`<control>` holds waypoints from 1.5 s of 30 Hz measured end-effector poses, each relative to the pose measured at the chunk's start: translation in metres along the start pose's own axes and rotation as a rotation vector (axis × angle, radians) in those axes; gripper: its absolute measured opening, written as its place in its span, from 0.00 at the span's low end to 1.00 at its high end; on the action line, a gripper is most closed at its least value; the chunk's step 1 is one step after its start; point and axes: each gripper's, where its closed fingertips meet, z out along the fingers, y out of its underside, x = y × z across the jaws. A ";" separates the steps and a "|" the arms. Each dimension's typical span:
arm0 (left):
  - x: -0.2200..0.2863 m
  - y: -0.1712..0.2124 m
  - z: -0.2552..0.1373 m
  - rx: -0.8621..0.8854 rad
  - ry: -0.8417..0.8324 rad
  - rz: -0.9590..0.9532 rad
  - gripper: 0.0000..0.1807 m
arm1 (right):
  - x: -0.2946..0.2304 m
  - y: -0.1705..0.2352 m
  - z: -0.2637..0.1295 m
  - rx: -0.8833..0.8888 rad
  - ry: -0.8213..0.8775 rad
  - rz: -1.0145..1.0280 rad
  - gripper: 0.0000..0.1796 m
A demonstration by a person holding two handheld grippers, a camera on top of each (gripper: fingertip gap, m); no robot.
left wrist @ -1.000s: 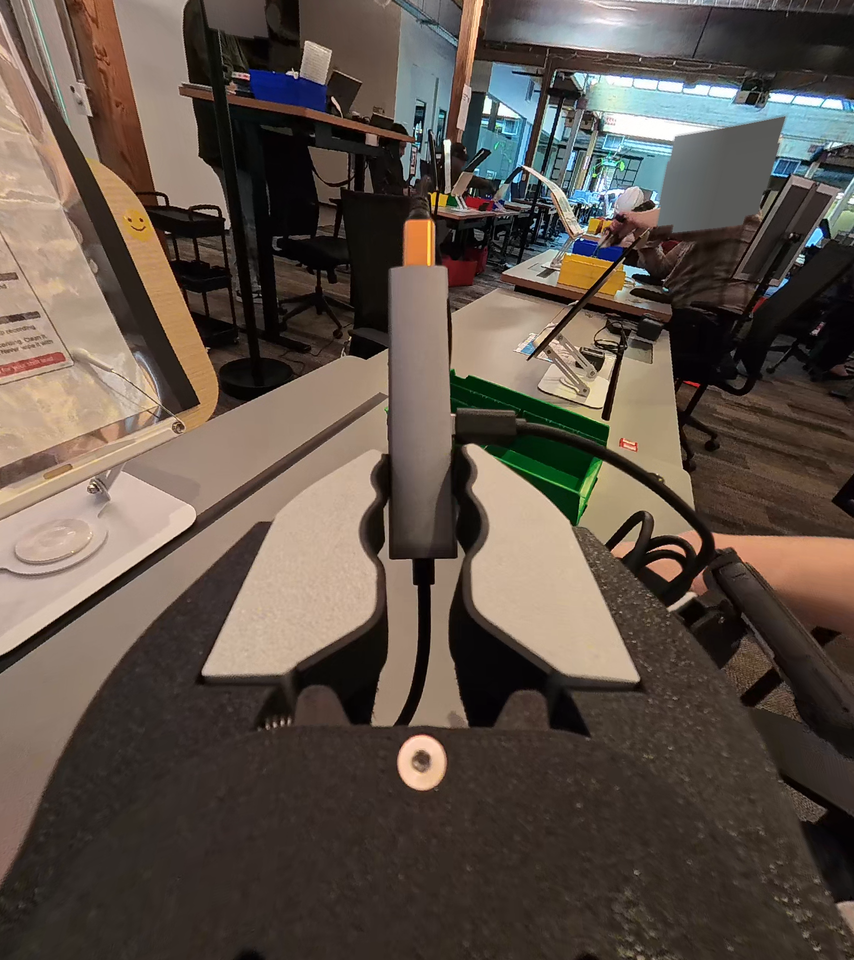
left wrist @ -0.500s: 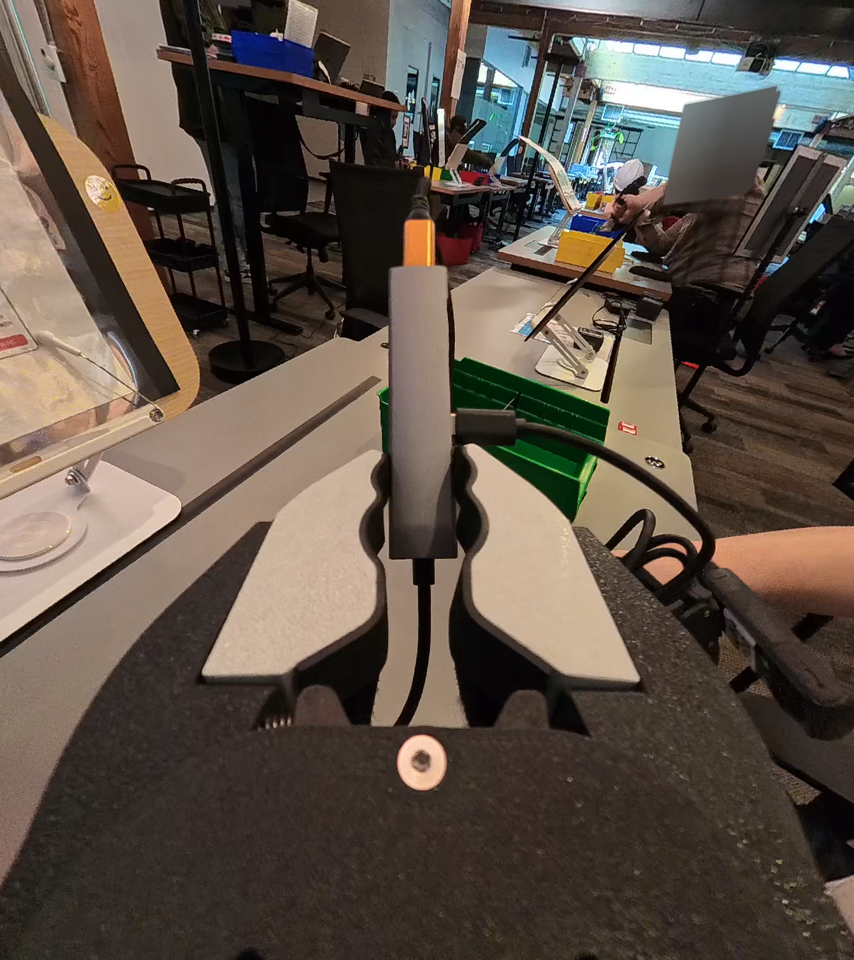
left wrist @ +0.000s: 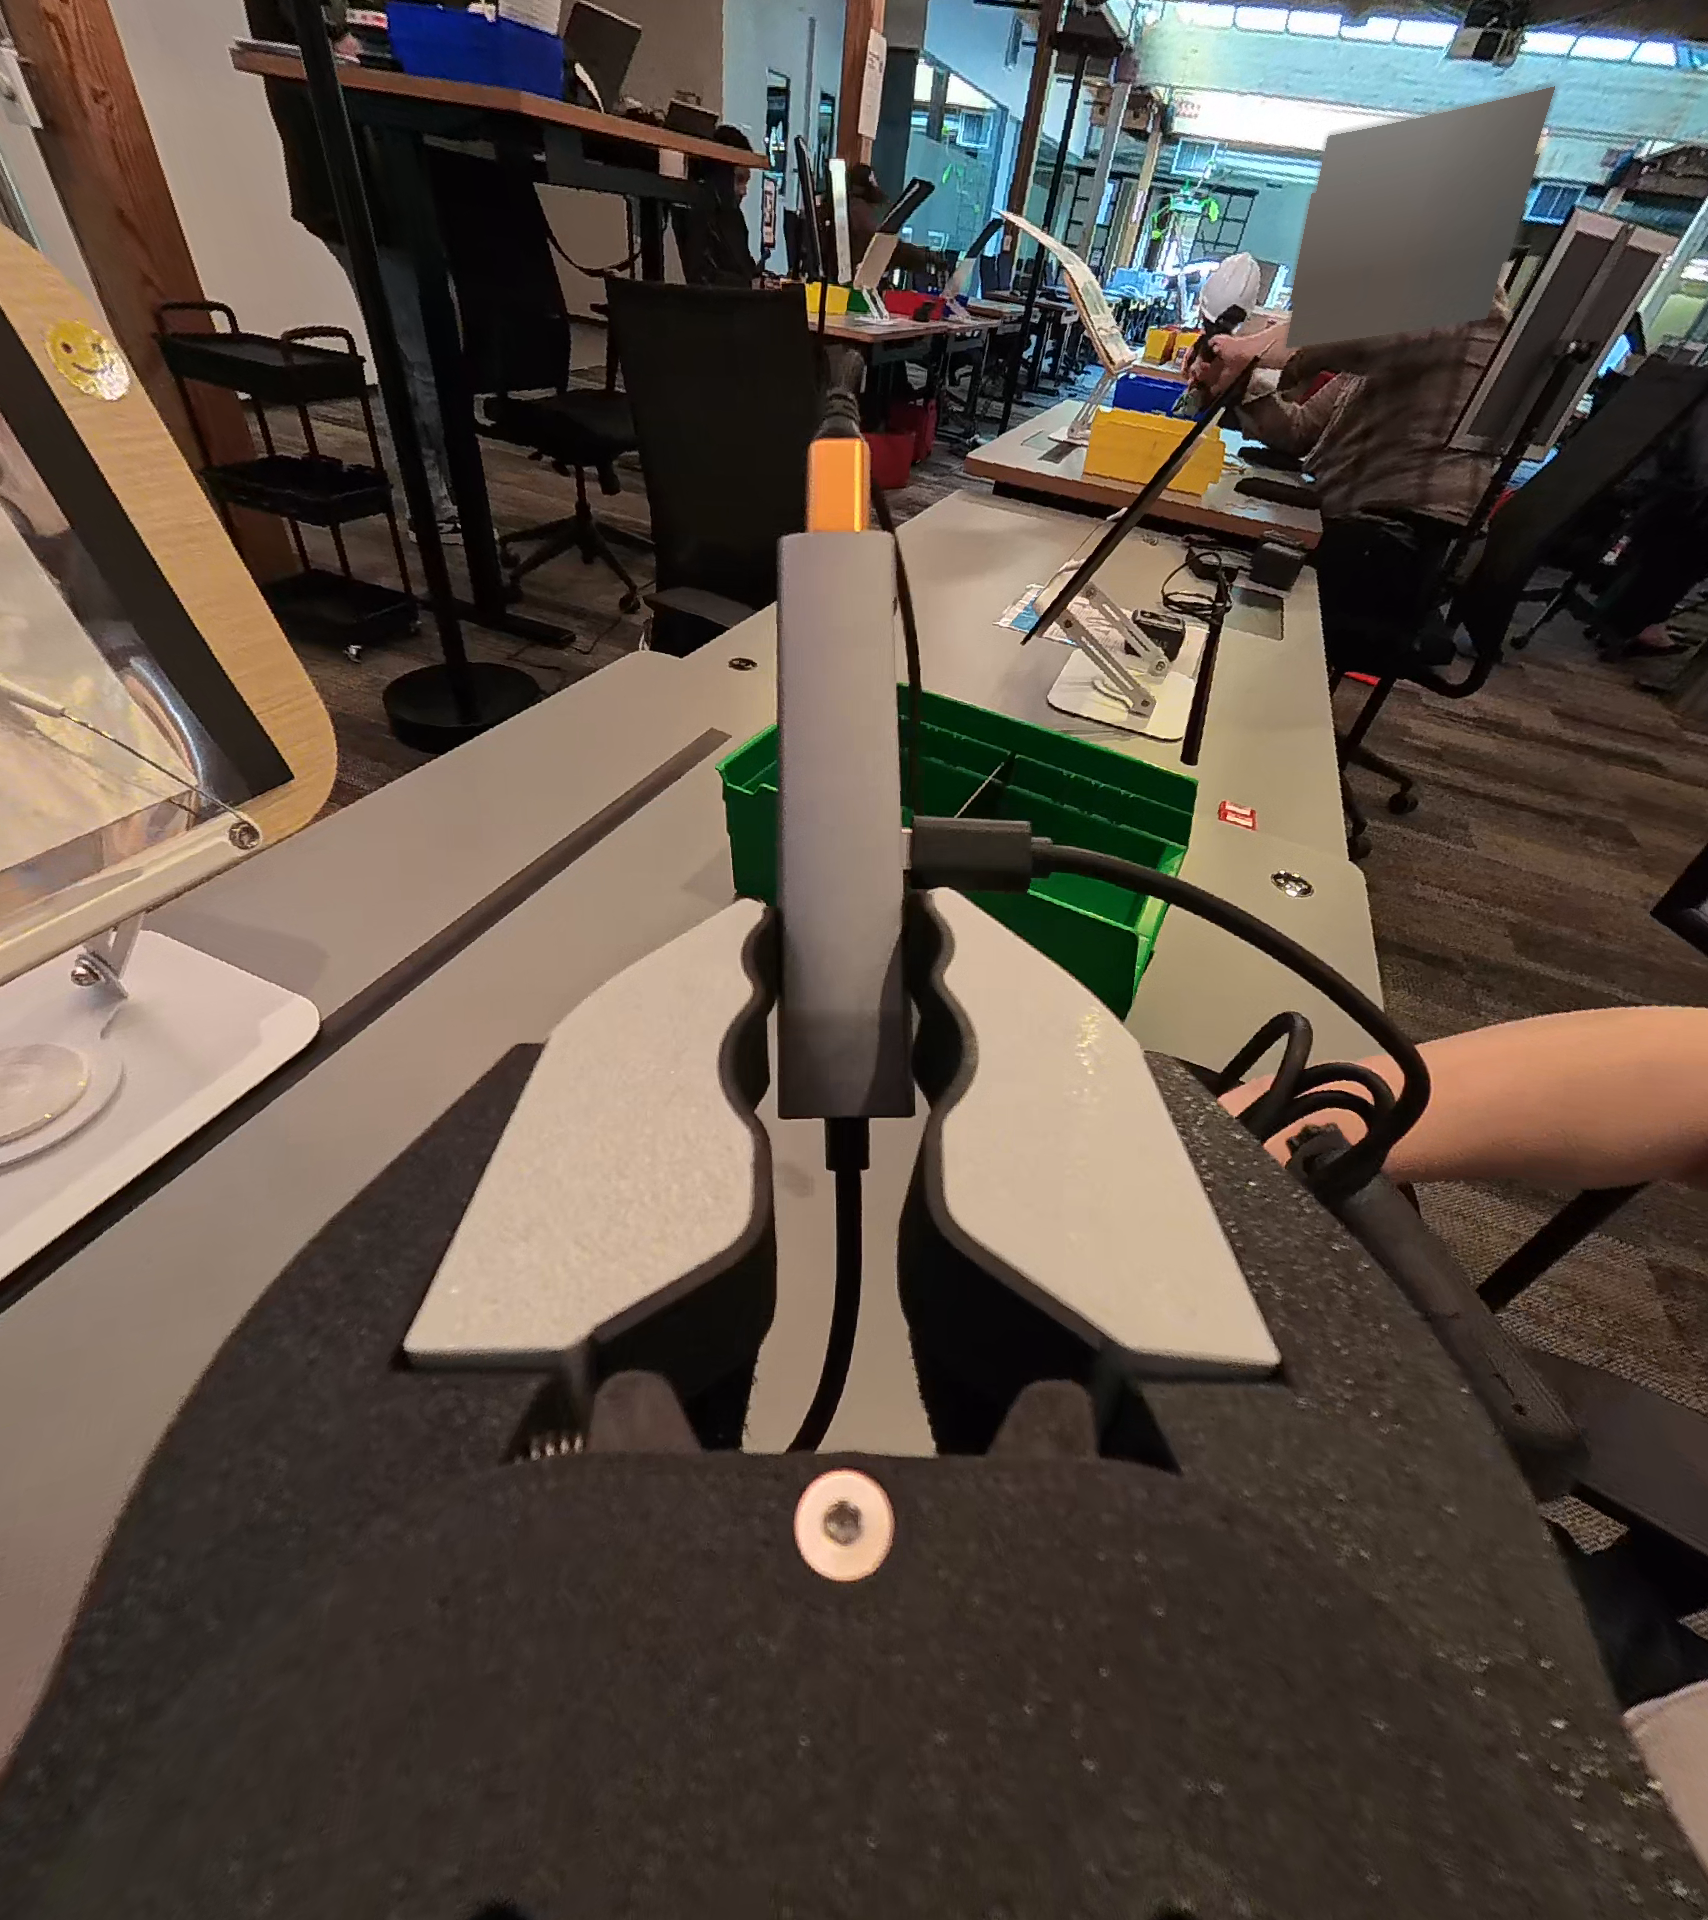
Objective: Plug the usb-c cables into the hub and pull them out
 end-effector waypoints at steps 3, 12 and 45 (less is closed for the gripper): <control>0.000 -0.001 -0.001 0.004 0.000 0.000 0.12 | 0.001 0.002 0.004 -0.019 0.006 -0.019 0.26; 0.000 -0.003 -0.004 0.011 0.009 -0.004 0.12 | 0.002 0.003 0.013 -0.032 0.006 -0.016 0.20; 0.005 -0.010 -0.012 0.031 0.033 -0.006 0.12 | 0.015 0.027 0.002 -0.423 0.163 0.097 0.14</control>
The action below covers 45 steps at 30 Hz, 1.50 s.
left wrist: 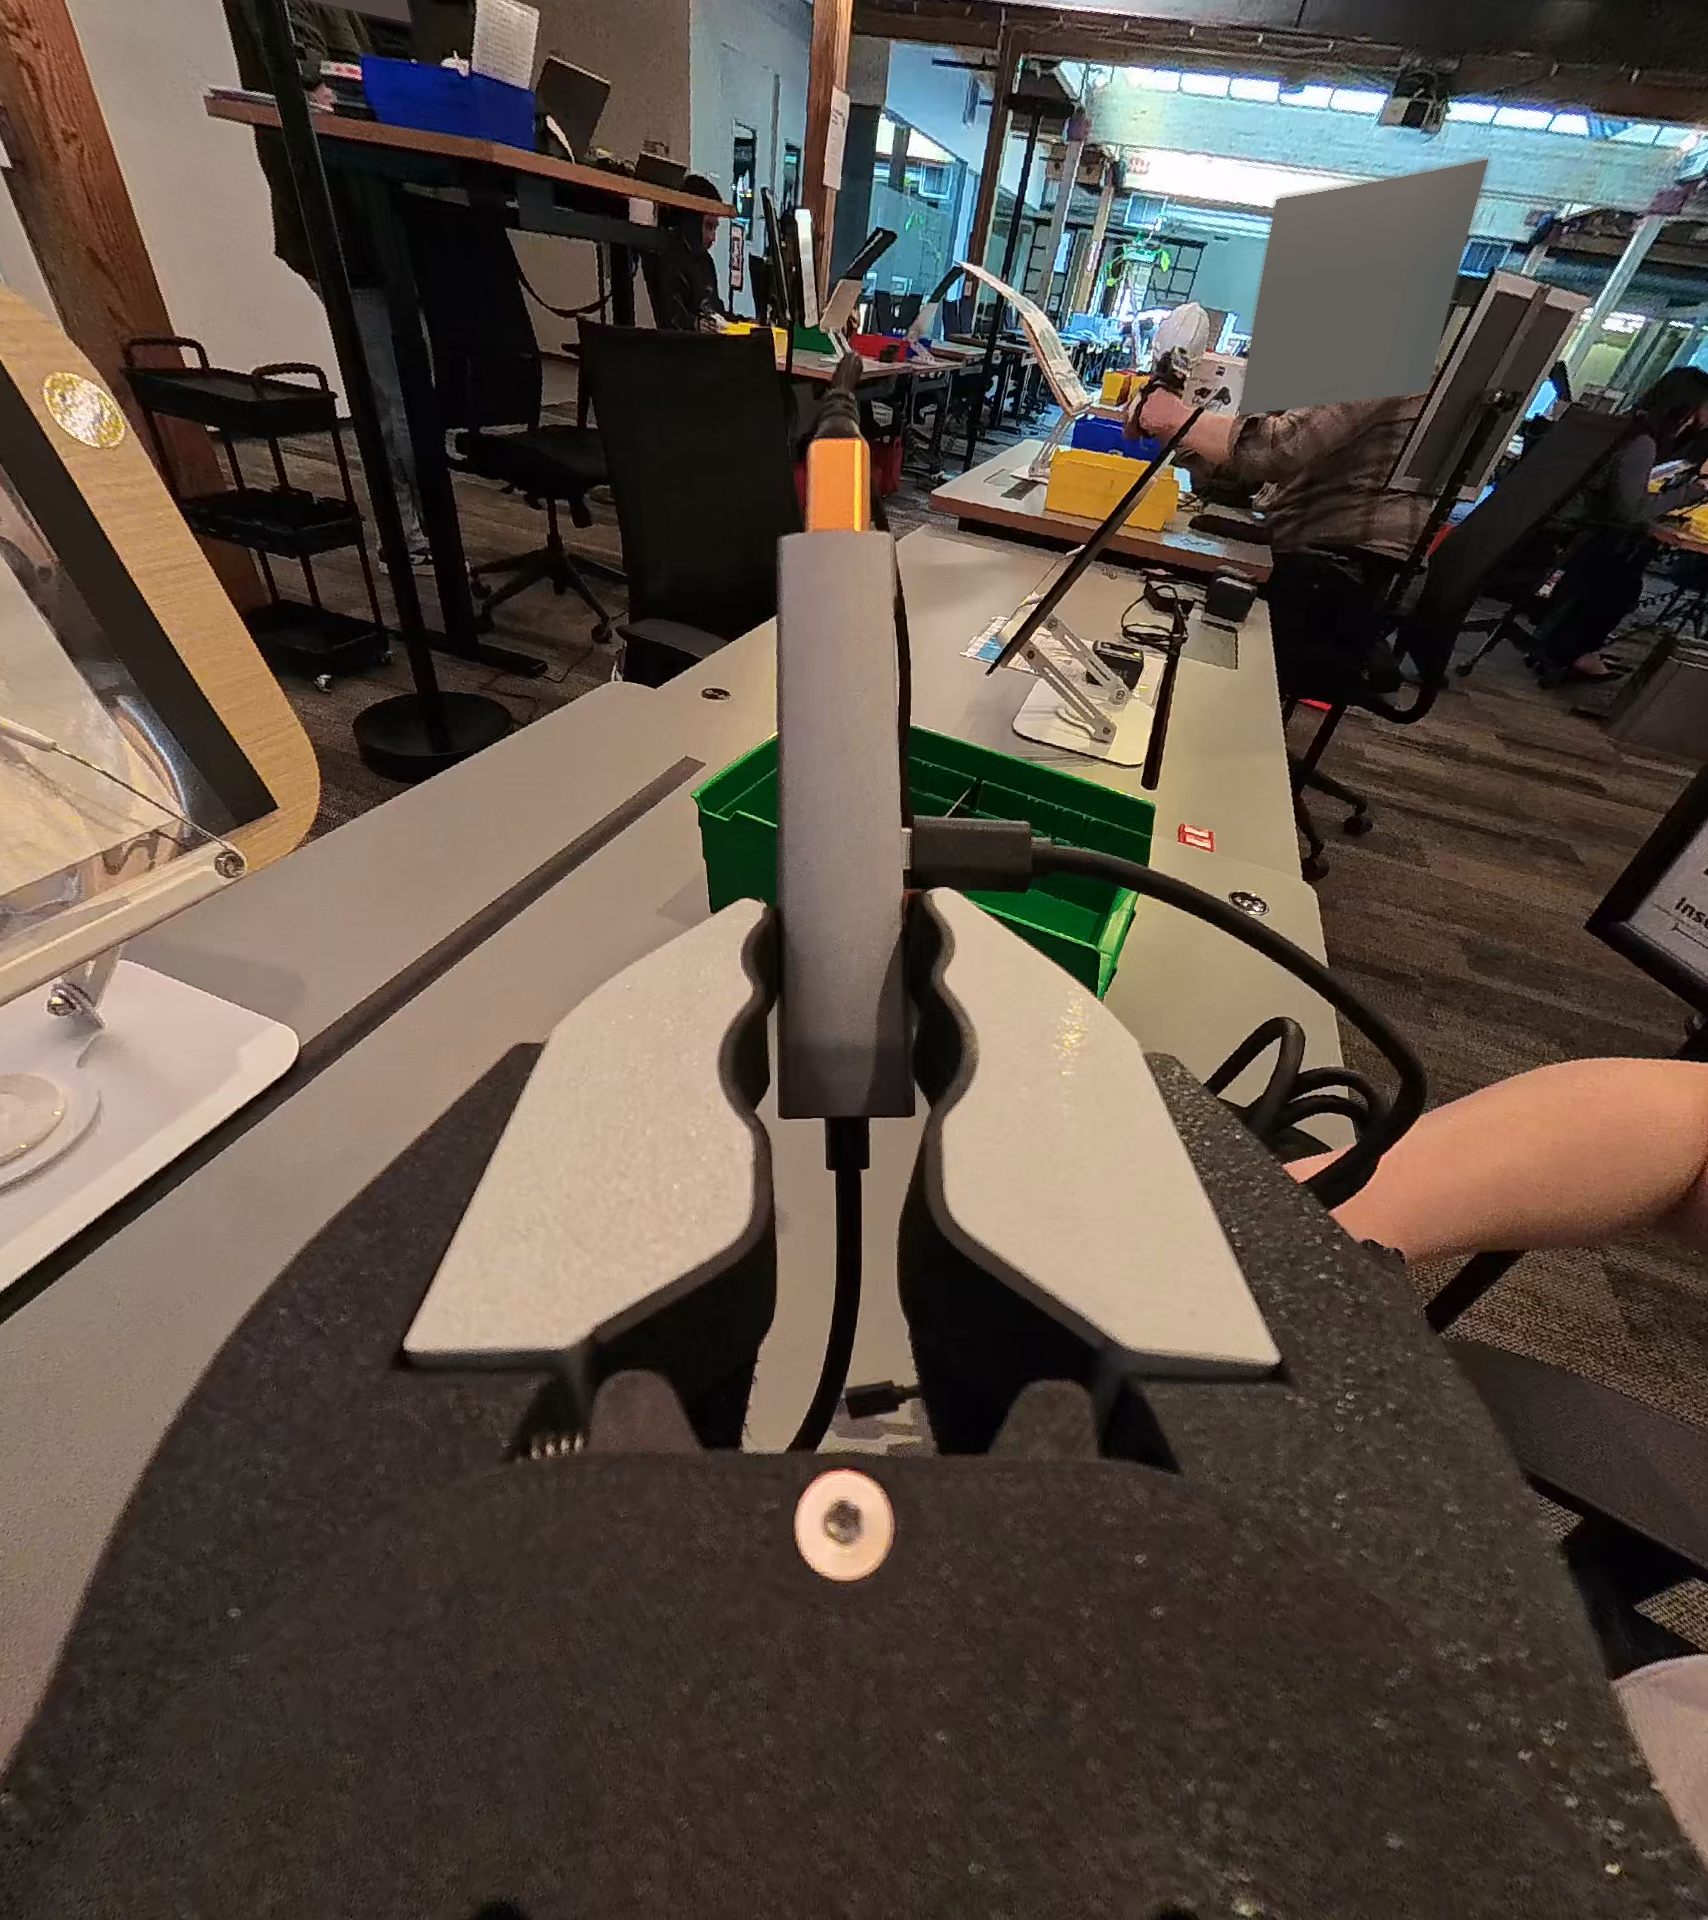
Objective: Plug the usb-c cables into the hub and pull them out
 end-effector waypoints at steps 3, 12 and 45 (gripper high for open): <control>0.001 0.001 0.001 -0.004 0.002 0.002 0.12 | 0.009 -0.001 -0.005 -0.009 0.073 -0.040 0.15; 0.005 0.004 0.005 -0.020 0.011 0.006 0.12 | -0.002 0.017 -0.005 -0.095 -0.029 0.012 0.15; 0.012 0.003 0.005 -0.027 0.022 0.027 0.12 | 0.006 0.056 -0.009 -0.339 0.024 0.210 0.09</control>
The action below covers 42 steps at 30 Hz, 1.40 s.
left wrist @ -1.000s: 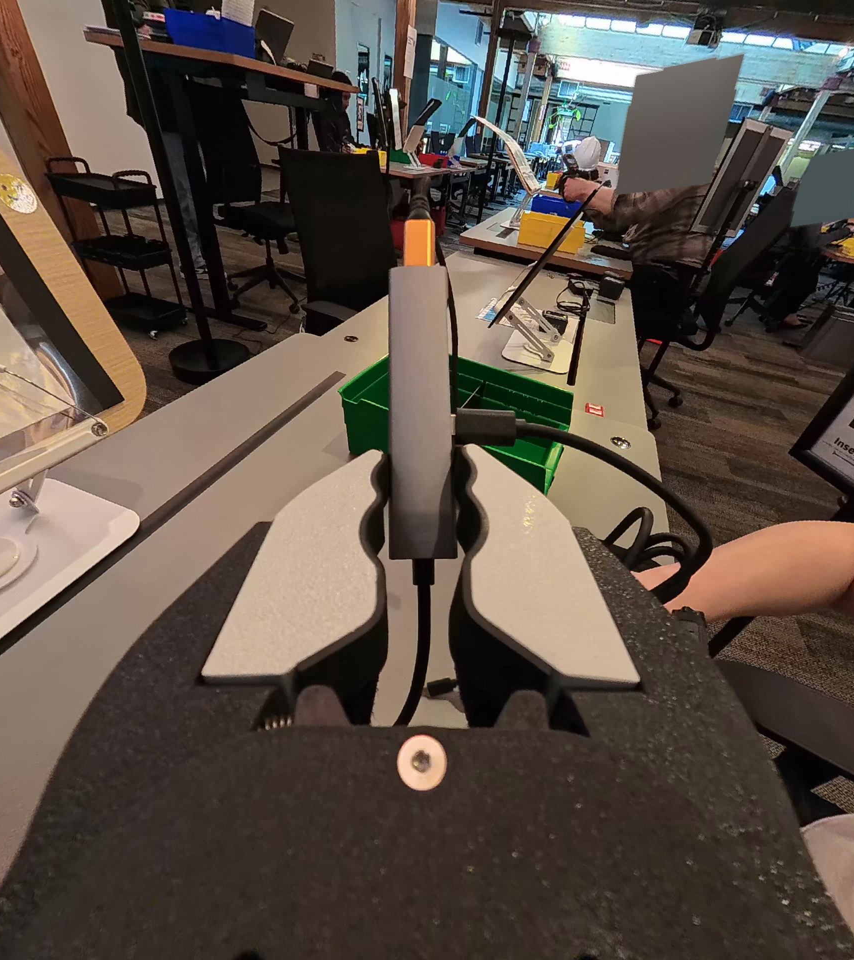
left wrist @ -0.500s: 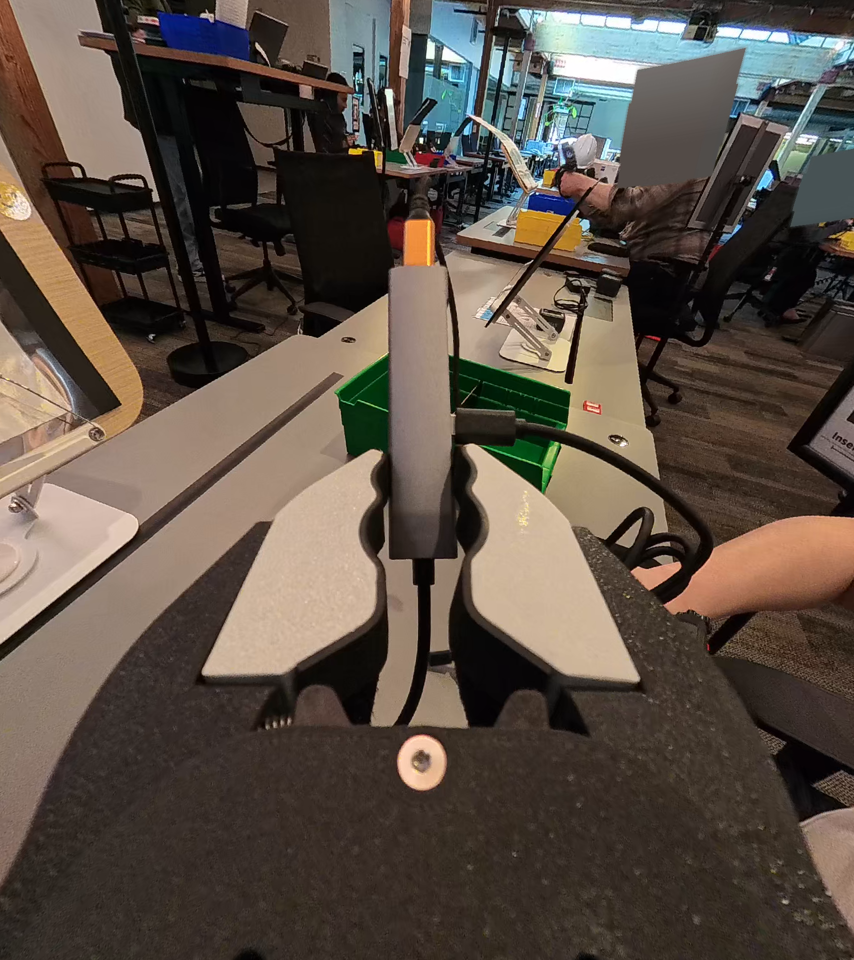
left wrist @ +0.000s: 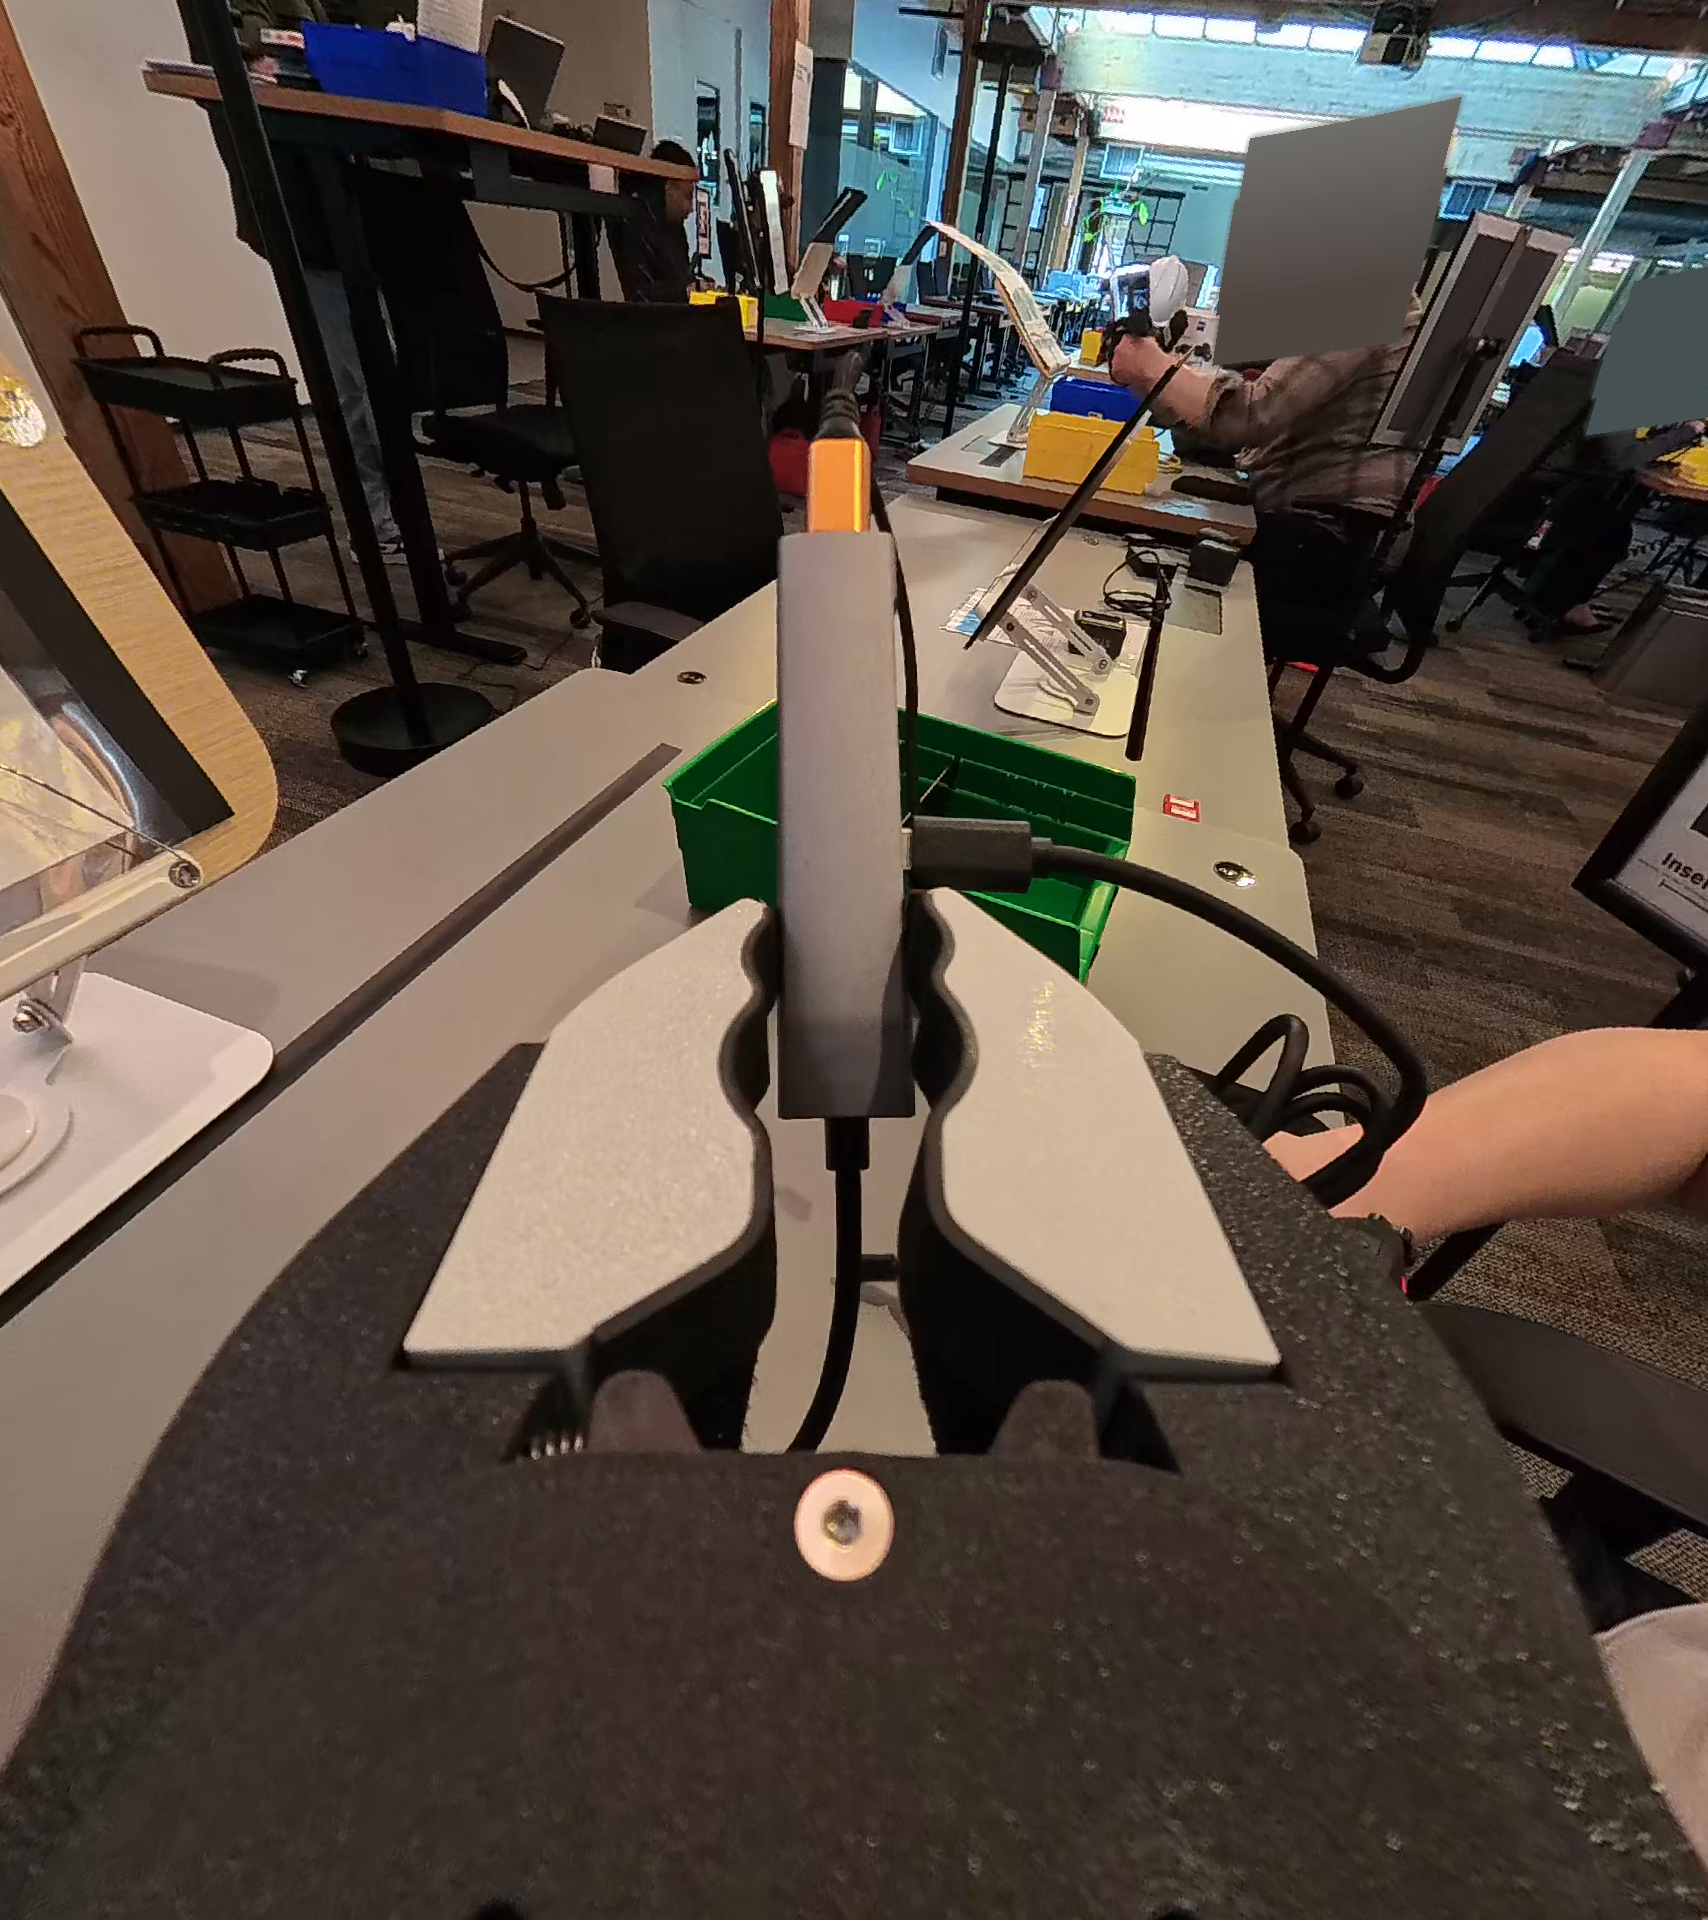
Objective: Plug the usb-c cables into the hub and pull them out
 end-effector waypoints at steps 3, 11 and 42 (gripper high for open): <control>0.000 0.000 0.000 0.000 0.000 -0.001 0.12 | -0.001 0.004 0.001 -0.024 -0.017 0.034 0.09; 0.001 -0.001 0.000 0.003 0.001 0.005 0.12 | 0.004 0.008 0.000 -0.034 0.022 0.112 0.09; 0.006 -0.002 -0.001 0.000 0.013 0.019 0.12 | -0.005 0.024 -0.006 -0.143 -0.043 0.128 0.13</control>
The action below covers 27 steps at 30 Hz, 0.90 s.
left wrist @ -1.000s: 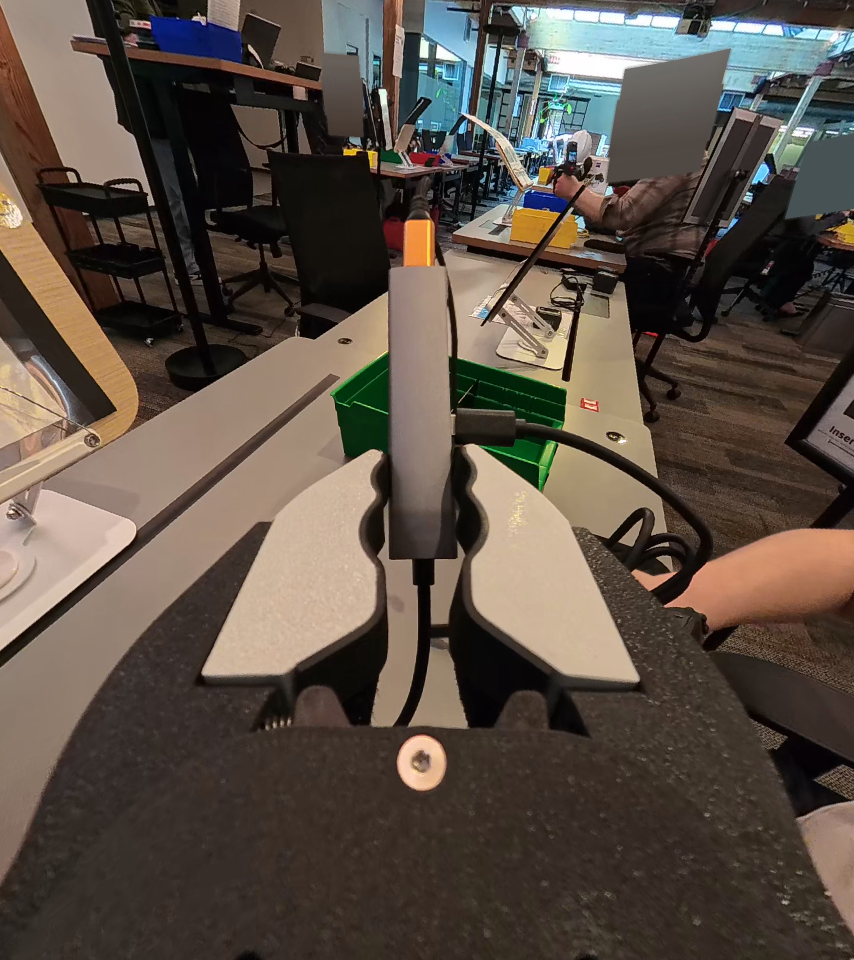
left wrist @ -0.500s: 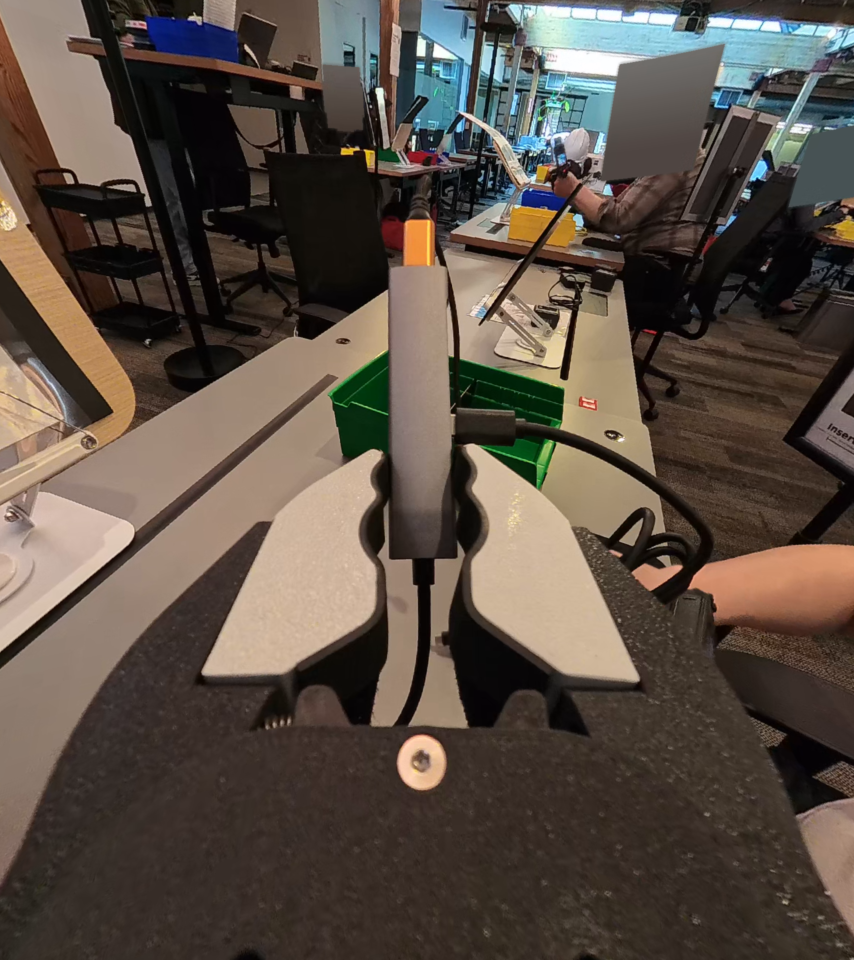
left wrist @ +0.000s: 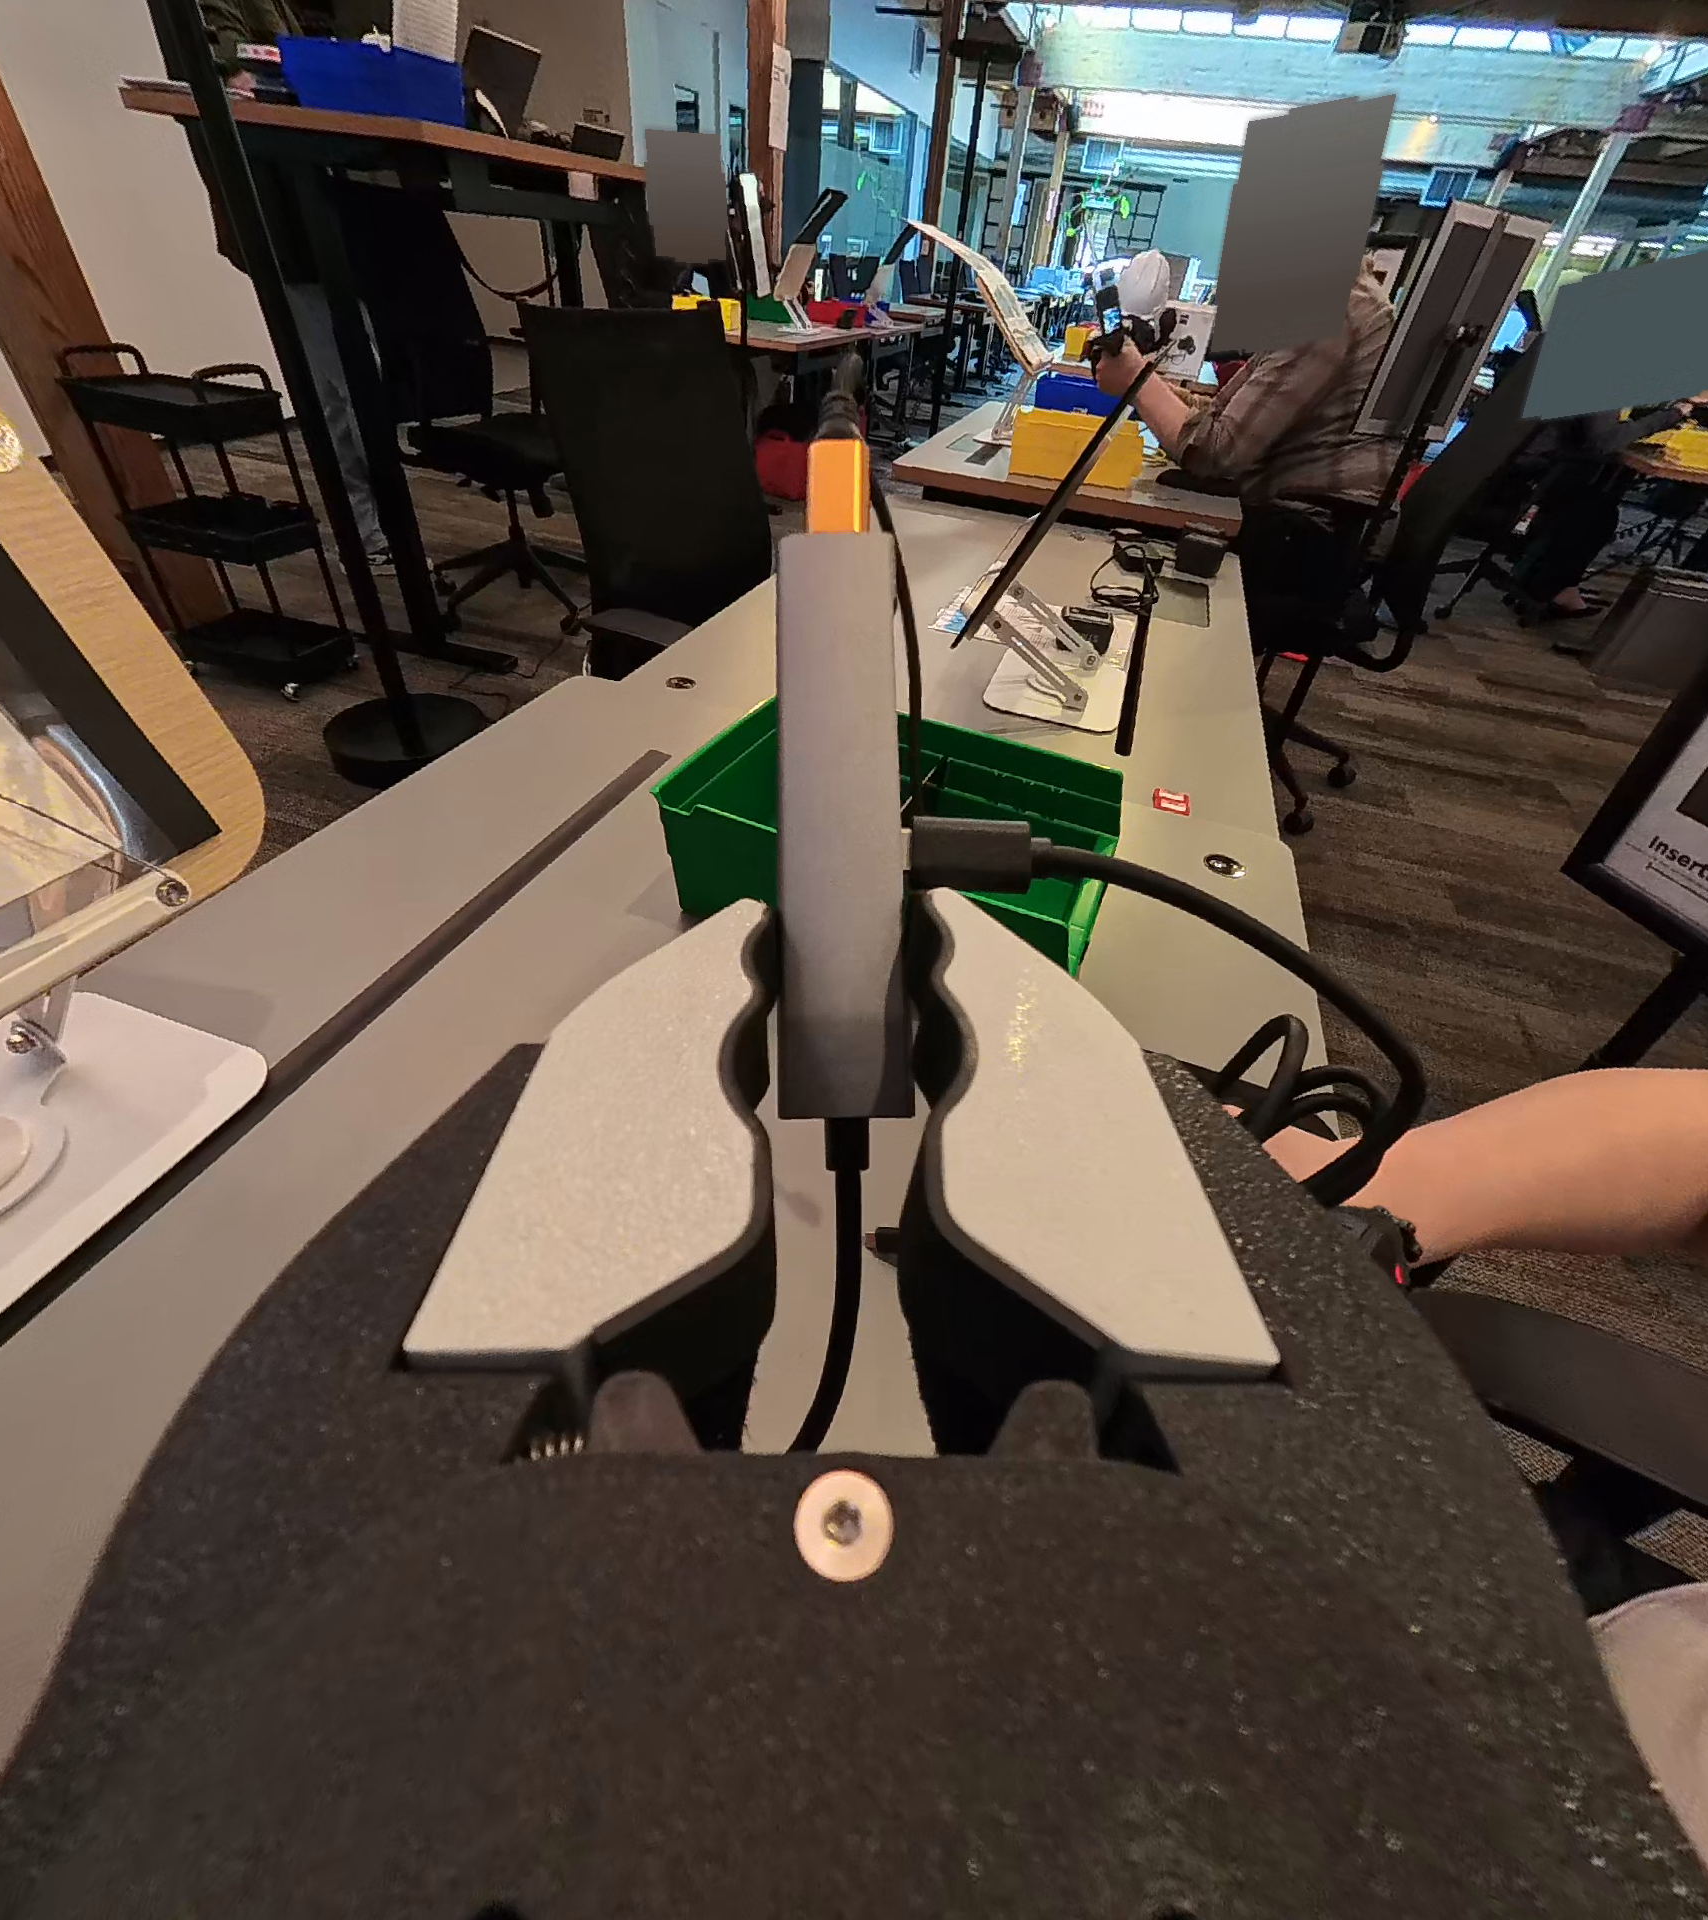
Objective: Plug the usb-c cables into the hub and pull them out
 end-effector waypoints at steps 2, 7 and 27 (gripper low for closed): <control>0.000 -0.001 -0.001 0.002 0.001 0.001 0.12 | 0.000 0.000 0.001 -0.009 0.009 -0.018 0.13; 0.001 -0.001 -0.001 0.002 0.006 0.000 0.12 | 0.001 -0.012 -0.005 0.075 0.076 -0.172 0.14; 0.004 0.001 0.001 -0.011 0.016 0.000 0.13 | -0.013 -0.020 -0.015 0.194 -0.025 -0.260 0.18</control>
